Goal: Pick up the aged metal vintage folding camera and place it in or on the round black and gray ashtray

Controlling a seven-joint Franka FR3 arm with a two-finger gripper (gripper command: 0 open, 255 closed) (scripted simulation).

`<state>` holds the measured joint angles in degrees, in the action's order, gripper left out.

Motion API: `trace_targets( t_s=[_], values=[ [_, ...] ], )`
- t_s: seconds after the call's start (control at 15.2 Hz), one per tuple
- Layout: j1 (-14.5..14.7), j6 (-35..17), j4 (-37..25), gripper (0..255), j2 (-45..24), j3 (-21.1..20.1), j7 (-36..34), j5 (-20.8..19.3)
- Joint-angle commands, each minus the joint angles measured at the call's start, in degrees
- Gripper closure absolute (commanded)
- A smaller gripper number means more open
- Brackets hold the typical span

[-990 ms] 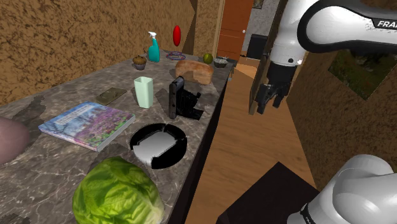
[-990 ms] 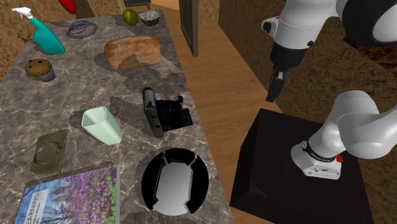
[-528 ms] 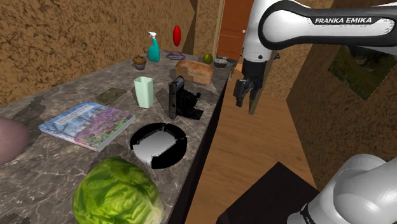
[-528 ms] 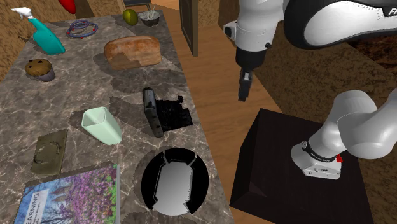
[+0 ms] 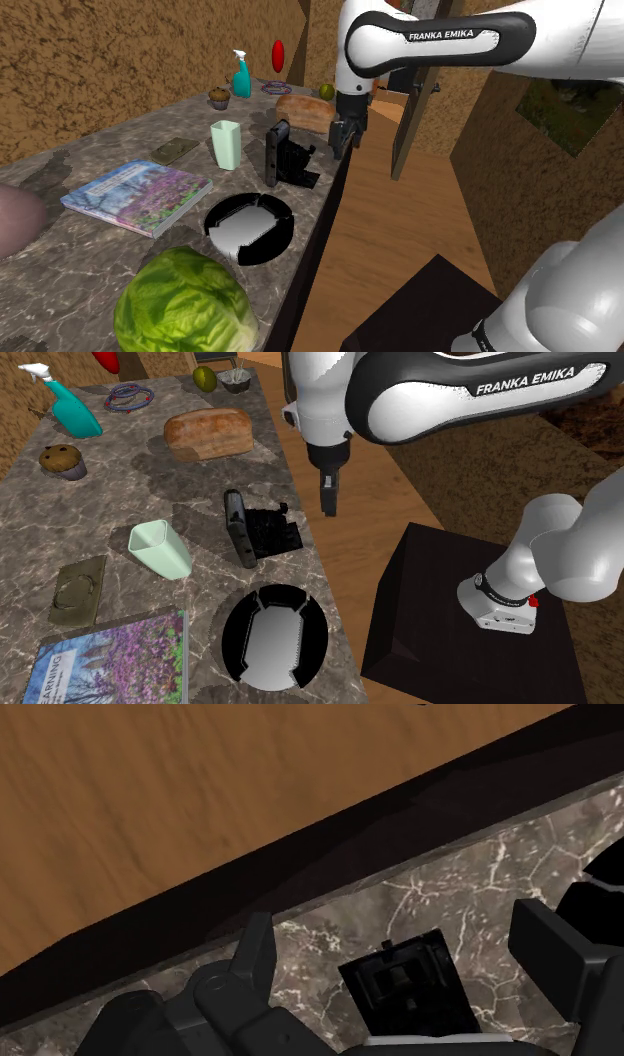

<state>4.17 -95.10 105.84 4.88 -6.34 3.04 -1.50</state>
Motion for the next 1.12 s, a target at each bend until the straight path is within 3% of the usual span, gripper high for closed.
trace_targets(
  t_s=[0.0,0.53,1.06],
  values=[
    [0.62,0.70,-5.05,0,-4.65,-0.69,1.09,-0.84],
    [4.03,5.82,-29.29,0,-25.05,-2.96,5.56,-5.37],
    [3.55,-0.53,-21.79,0,-23.89,-2.81,5.52,-5.28]
  ],
)
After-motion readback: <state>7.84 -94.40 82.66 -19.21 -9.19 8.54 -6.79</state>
